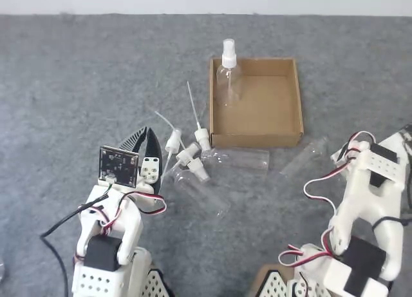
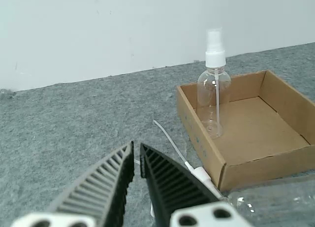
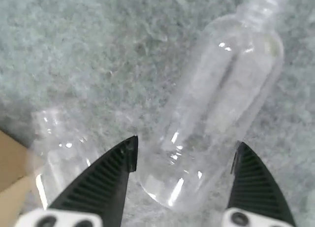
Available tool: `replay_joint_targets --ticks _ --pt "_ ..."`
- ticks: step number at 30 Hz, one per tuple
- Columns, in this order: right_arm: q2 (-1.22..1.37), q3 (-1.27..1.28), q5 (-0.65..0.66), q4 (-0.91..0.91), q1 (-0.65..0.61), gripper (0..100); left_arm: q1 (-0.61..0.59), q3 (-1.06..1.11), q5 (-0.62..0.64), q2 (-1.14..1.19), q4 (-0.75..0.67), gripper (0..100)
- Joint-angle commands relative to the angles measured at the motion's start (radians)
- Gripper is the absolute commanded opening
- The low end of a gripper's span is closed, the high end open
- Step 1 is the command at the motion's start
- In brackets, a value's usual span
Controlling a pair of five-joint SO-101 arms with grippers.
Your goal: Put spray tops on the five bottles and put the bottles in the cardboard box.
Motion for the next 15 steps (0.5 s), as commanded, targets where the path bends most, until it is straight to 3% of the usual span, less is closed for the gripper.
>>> replay_joint_targets --ticks 1,8,15 --pt "-0.051 -0.006 0.141 0.002 0.010 25.1 0.005 -0.007 0.006 0.002 0.000 1" --pt "-0.062 -0.006 0.687 0.070 0.010 10.6 0.005 -0.007 0.008 0.002 0.000 1" --pt "-0.064 -0.012 1.301 0.209 0.013 8.1 0.000 -0.021 0.006 0.009 0.006 1"
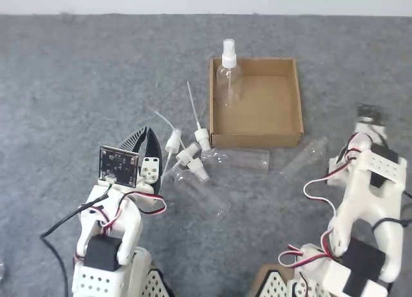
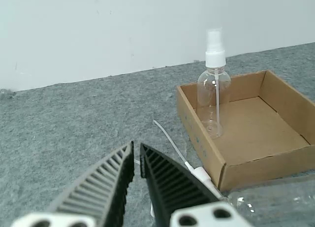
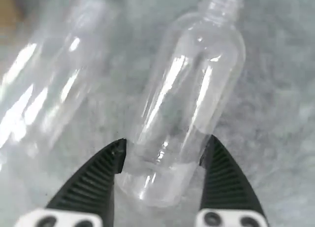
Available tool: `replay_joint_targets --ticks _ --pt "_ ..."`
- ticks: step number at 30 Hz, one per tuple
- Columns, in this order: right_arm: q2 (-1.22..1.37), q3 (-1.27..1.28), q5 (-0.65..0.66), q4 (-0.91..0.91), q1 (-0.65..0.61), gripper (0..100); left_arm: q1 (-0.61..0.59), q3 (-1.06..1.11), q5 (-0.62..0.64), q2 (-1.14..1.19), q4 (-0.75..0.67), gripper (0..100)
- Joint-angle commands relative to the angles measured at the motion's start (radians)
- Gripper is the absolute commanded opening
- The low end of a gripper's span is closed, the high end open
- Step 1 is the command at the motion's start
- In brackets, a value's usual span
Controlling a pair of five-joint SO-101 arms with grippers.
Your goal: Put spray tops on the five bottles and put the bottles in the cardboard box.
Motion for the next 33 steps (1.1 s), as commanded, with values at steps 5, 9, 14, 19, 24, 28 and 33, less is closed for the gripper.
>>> replay_joint_targets --ticks 5,9,14,19,24,28,33 --pt "-0.070 -0.014 0.661 0.173 0.101 8.0 -0.006 -0.185 -0.032 0.112 0.121 1" --pt "-0.148 -0.011 0.847 0.177 0.191 8.4 -0.006 -0.417 -0.083 0.434 0.227 1" --pt "-0.205 -0.008 0.878 0.179 0.208 8.5 -0.003 -0.700 -0.089 0.884 0.382 2" --pt "-0.176 -0.011 0.878 0.170 0.206 8.6 -0.005 -0.800 -0.091 1.183 0.358 11" --pt "-0.134 -0.011 0.878 0.168 0.208 8.6 -0.005 -0.837 -0.109 1.369 0.239 15" --pt "-0.113 -0.011 0.876 0.168 0.211 12.3 -0.006 -0.883 -0.109 1.513 0.180 15" --pt "-0.101 -0.011 0.876 0.176 0.211 23.2 -0.008 -0.969 -0.109 1.654 0.176 15"
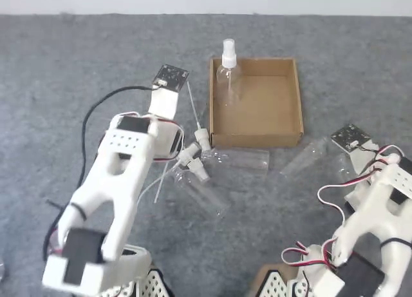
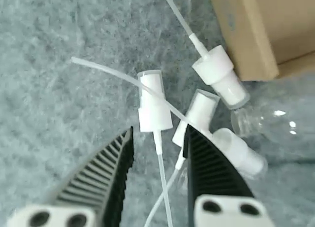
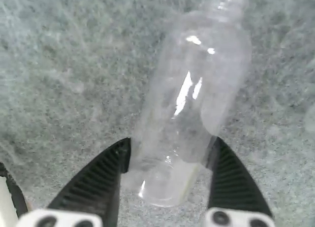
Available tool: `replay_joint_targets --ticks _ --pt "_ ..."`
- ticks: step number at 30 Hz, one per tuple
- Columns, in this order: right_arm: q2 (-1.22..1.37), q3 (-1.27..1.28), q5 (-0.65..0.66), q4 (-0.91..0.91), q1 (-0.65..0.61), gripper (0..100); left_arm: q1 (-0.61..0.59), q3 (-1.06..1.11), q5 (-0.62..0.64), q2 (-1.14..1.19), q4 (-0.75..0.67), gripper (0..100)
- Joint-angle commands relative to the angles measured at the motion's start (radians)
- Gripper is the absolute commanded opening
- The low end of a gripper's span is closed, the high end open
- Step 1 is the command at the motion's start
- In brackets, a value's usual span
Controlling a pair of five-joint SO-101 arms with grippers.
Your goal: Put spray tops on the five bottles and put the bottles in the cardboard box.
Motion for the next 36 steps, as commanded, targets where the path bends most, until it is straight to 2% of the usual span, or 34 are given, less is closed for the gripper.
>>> replay_joint_targets --ticks 1,7,11,26,33,36 --pt "0.002 -0.009 0.015 0.007 0.010 23.6 -0.014 -0.107 -0.008 0.077 -0.021 15" --pt "0.002 -0.008 0.015 0.008 0.010 23.2 -0.084 -0.154 -0.017 0.180 -0.092 15" --pt "0.002 -0.008 0.015 0.008 0.010 23.2 -0.077 -0.154 -0.020 0.226 -0.129 15" --pt "0.002 -0.006 0.015 0.005 0.010 23.2 -0.035 -0.205 -0.028 0.253 -0.114 15" --pt "0.002 -0.006 0.015 0.010 0.010 23.2 -0.037 -0.269 -0.029 0.410 -0.115 15" --pt "0.002 -0.006 0.015 0.010 0.012 23.2 -0.061 -0.295 -0.029 0.411 -0.086 10"
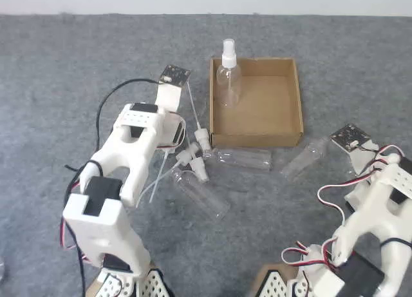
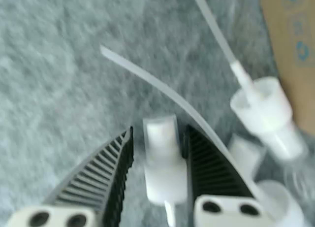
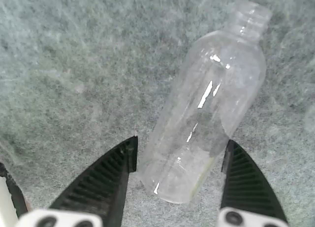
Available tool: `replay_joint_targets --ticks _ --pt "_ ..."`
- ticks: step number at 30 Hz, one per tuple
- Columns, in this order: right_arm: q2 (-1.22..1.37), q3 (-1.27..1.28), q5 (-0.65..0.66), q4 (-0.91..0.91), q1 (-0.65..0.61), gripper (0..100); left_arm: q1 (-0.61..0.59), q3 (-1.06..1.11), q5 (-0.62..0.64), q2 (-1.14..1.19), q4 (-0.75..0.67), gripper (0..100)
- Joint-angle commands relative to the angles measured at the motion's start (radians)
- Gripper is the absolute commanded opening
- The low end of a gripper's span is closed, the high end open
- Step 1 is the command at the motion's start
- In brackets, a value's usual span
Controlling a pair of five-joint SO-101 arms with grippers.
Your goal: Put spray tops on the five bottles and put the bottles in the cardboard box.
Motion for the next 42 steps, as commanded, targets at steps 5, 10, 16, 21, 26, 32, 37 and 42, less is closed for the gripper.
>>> replay_joint_targets --ticks 5,10,16,21,26,32,37,42 --pt "0.002 -0.006 0.017 0.005 0.012 23.2 -0.078 -0.068 -0.028 -0.054 0.110 1" --pt "0.002 -0.006 0.017 0.002 0.012 23.4 -0.149 -0.064 -0.064 -0.173 0.218 1" --pt "-0.008 -0.006 0.017 -0.021 0.010 23.5 -0.169 0.004 -0.060 -0.471 0.345 1" --pt "-0.010 -0.038 -0.114 -0.042 -0.005 23.4 -0.109 0.180 -0.008 -0.750 0.344 1" --pt "0.002 -0.129 -0.247 0.004 -0.065 23.6 -0.049 0.300 0.052 -0.919 0.333 1" --pt "0.064 -0.238 -0.365 0.085 -0.186 31.4 -0.052 0.464 0.063 -0.953 0.173 1" --pt "0.222 -0.325 -0.373 0.085 -0.194 29.0 -0.052 0.539 0.063 -0.956 0.118 1" --pt "0.378 -0.416 -0.370 0.085 -0.162 23.4 -0.052 0.547 0.063 -0.954 0.109 1"
